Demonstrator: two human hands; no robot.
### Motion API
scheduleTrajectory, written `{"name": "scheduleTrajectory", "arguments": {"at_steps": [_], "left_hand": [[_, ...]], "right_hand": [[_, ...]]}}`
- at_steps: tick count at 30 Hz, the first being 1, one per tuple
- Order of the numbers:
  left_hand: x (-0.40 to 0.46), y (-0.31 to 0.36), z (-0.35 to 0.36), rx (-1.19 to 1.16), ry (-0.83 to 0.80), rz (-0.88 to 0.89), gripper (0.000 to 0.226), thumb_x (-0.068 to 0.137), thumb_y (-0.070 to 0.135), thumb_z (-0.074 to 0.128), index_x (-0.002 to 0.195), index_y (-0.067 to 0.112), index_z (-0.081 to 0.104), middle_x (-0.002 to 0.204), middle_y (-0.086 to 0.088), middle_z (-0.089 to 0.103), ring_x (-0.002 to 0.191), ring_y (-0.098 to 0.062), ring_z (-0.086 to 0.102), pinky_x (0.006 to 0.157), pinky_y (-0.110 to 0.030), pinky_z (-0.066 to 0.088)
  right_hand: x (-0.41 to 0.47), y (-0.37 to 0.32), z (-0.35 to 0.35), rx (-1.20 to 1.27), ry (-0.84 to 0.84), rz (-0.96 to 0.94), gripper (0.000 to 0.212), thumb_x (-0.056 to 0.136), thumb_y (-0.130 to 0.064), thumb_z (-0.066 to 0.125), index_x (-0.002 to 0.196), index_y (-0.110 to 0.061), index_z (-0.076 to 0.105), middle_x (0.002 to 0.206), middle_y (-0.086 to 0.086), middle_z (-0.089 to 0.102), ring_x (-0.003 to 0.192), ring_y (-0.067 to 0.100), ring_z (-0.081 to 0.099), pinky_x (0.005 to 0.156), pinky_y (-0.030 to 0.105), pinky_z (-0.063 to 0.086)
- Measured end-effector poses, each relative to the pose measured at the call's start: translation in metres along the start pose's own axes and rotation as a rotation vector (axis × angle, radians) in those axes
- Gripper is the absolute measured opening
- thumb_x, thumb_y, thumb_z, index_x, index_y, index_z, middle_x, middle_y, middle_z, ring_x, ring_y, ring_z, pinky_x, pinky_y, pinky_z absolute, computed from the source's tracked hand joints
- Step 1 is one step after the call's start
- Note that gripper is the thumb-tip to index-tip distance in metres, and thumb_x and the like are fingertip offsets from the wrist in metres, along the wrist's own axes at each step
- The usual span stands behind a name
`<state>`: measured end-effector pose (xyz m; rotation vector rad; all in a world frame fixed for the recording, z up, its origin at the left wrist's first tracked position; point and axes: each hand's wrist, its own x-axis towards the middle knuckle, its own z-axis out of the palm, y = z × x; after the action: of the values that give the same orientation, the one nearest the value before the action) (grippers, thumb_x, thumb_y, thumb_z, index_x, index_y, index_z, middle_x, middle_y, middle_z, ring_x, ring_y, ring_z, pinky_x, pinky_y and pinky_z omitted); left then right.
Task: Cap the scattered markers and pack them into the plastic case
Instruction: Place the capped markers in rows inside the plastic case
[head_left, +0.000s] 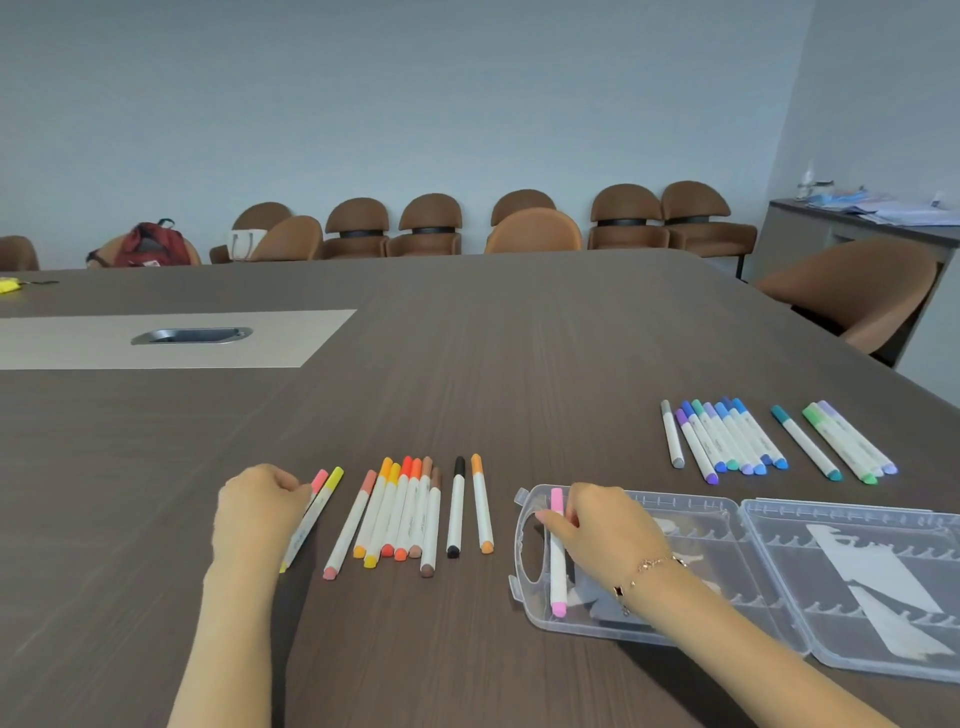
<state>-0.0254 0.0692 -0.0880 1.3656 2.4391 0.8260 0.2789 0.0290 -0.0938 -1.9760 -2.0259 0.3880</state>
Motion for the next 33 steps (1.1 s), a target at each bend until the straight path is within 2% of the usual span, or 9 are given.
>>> {"name": "scheduleTrajectory", "arguments": {"at_steps": [3, 11, 16, 19, 22, 24, 27, 29, 33], "left_hand": [[0.001, -0.008, -0.002, 0.047, -0.056, -0.041, 0.024, 0.085, 0.024, 0.063, 0.067, 0.015, 0.051, 0.069, -0.007, 0.044, 0.061, -0.024, 0.038, 0.056, -0.024, 0.039], [0.008, -0.006, 0.009, 0.132, -0.152, -0.071, 0.018, 0.089, 0.018, 0.055, 0.073, 0.01, 0.058, 0.072, -0.008, 0.051, 0.056, -0.018, 0.039, 0.052, -0.023, 0.035], [0.009, -0.007, 0.012, 0.166, -0.173, -0.077, 0.029, 0.092, 0.018, 0.053, 0.065, 0.008, 0.054, 0.065, -0.007, 0.049, 0.056, -0.021, 0.04, 0.052, -0.025, 0.036], [0.004, 0.0, 0.008, 0.094, -0.072, 0.025, 0.035, 0.094, 0.013, 0.051, 0.06, 0.01, 0.049, 0.066, -0.01, 0.05, 0.064, -0.025, 0.045, 0.059, -0.031, 0.039], [-0.009, 0.015, 0.006, -0.077, -0.001, 0.075, 0.015, 0.098, 0.015, 0.044, 0.094, 0.002, 0.049, 0.098, -0.016, 0.047, 0.071, -0.027, 0.051, 0.065, -0.035, 0.04], [-0.017, 0.021, 0.008, -0.067, -0.103, 0.088, 0.011, 0.099, 0.017, 0.041, 0.101, 0.006, 0.043, 0.103, -0.012, 0.042, 0.069, -0.019, 0.048, 0.064, -0.03, 0.037], [-0.02, 0.025, 0.012, 0.065, -0.215, 0.116, 0.017, 0.096, 0.022, 0.048, 0.089, 0.006, 0.05, 0.078, -0.007, 0.051, 0.06, -0.013, 0.046, 0.052, -0.022, 0.034], [-0.021, 0.026, 0.011, 0.115, -0.258, 0.105, 0.025, 0.092, 0.029, 0.055, 0.081, 0.006, 0.055, 0.068, -0.005, 0.049, 0.056, -0.011, 0.044, 0.05, -0.019, 0.033], [-0.025, 0.03, 0.016, 0.23, -0.329, 0.057, 0.035, 0.091, 0.034, 0.057, 0.068, 0.009, 0.048, 0.059, -0.002, 0.039, 0.051, -0.011, 0.038, 0.047, -0.017, 0.028]], "right_hand": [[-0.005, 0.001, 0.004, -0.063, 0.019, -0.064, 0.038, 0.099, -0.045, 0.033, 0.096, -0.018, 0.06, 0.086, 0.001, 0.065, 0.075, 0.016, 0.059, 0.068, 0.021, 0.05], [-0.004, 0.002, 0.014, -0.308, 0.07, -0.185, 0.036, 0.103, -0.031, 0.029, 0.131, -0.016, 0.046, 0.108, 0.004, 0.066, 0.098, 0.021, 0.062, 0.08, 0.027, 0.052], [-0.002, -0.001, 0.009, -0.468, -0.019, -0.255, 0.029, 0.098, -0.02, 0.046, 0.126, -0.012, 0.05, 0.11, 0.008, 0.065, 0.1, 0.024, 0.061, 0.08, 0.03, 0.049], [0.002, -0.003, 0.004, -0.502, -0.085, -0.251, 0.027, 0.097, -0.015, 0.046, 0.122, -0.011, 0.053, 0.112, 0.009, 0.065, 0.101, 0.026, 0.061, 0.076, 0.031, 0.047], [0.001, -0.005, -0.007, -0.469, -0.174, -0.251, 0.028, 0.099, -0.016, 0.041, 0.124, -0.009, 0.052, 0.116, 0.011, 0.063, 0.104, 0.028, 0.06, 0.073, 0.032, 0.044], [-0.002, -0.005, -0.013, -0.385, -0.259, -0.249, 0.032, 0.1, -0.026, 0.036, 0.122, -0.009, 0.052, 0.111, 0.009, 0.062, 0.099, 0.027, 0.058, 0.077, 0.033, 0.045], [-0.007, 0.0, -0.018, -0.298, -0.355, -0.225, 0.033, 0.098, -0.036, 0.034, 0.092, -0.012, 0.056, 0.079, 0.004, 0.053, 0.082, 0.021, 0.055, 0.073, 0.031, 0.048], [-0.011, 0.003, -0.016, -0.275, -0.355, -0.226, 0.035, 0.098, -0.035, 0.034, 0.079, -0.014, 0.055, 0.077, 0.005, 0.053, 0.079, 0.02, 0.053, 0.069, 0.028, 0.045], [-0.02, 0.004, -0.015, -0.324, -0.25, -0.323, 0.033, 0.098, -0.032, 0.036, 0.109, -0.015, 0.063, 0.107, 0.007, 0.064, 0.1, 0.023, 0.058, 0.087, 0.031, 0.046]]}}
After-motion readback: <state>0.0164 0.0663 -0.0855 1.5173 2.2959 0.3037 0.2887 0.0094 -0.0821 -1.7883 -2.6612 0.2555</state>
